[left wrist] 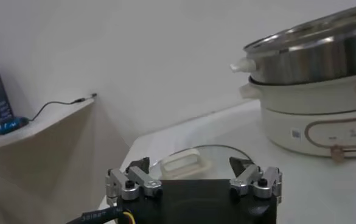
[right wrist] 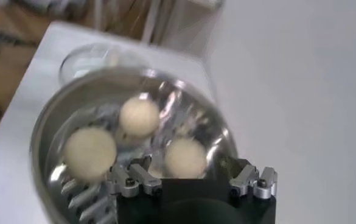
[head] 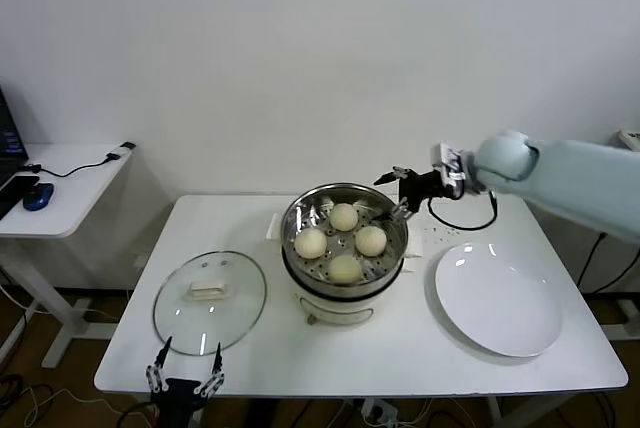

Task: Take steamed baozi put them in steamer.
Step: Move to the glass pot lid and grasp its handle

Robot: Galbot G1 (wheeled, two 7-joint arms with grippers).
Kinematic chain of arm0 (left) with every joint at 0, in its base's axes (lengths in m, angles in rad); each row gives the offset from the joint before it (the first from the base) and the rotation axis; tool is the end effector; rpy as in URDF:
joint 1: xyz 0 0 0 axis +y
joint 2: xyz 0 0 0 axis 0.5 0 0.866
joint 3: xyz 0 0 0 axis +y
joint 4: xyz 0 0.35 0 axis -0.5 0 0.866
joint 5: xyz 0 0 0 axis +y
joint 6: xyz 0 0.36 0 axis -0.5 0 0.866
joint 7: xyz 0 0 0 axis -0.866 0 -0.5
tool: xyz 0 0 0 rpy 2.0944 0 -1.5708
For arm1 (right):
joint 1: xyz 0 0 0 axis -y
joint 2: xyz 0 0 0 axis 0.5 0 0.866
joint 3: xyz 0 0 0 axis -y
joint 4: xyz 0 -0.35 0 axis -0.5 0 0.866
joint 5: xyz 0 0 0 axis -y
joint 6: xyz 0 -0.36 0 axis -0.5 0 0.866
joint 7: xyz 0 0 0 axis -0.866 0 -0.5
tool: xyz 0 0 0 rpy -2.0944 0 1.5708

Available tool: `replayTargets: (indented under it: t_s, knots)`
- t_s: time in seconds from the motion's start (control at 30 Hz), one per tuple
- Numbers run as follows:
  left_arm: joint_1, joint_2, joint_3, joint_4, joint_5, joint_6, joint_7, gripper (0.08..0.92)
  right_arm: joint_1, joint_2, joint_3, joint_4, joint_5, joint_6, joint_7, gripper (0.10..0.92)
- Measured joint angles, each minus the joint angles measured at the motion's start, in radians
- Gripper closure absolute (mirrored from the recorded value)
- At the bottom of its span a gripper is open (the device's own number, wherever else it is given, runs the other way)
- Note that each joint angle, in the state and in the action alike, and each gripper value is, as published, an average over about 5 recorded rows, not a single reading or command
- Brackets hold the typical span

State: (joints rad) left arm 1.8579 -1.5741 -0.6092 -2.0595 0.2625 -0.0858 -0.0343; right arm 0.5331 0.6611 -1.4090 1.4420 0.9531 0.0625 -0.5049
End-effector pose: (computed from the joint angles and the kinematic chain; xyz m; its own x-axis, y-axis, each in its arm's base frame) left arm 0.0870 0.0266 -0.3543 -0.9706 -0.0842 0.2255 -0.0100 0.9502 0.3115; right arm 0.5080 -0.1077 -0.1215 -0.4287 -0.7226 0.5423 -0.8944 0.2546 -0.3678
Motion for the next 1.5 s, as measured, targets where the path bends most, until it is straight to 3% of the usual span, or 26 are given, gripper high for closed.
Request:
replayTargets:
  t_s: [0.37,0.77,1.2,1.5]
  knots:
    - [0.009,-0.006,-0.015,-0.045,0.014,0.002,0.008,0.177,-0.678,-0.117,0.708,0.129,-0.078,0.121,0.225,0.203]
    - [0.007,-0.007,-0.054,-0.087,0.129,0.013,0.009,0.177,-1.340,0.015,1.439,0.230,-0.195,0.120,0.314,0.203]
    - [-0.065,0.001,-0.061,-0.083,0.678,0.006,-0.008,0.177,-1.743,0.234,1.899,0.280,-0.319,0.087,0.319,0.203]
    - [-0.177,0.016,-0.026,0.020,1.078,0.056,-0.042,0.177,-1.833,0.318,2.025,0.254,-0.409,0.077,0.322,0.203]
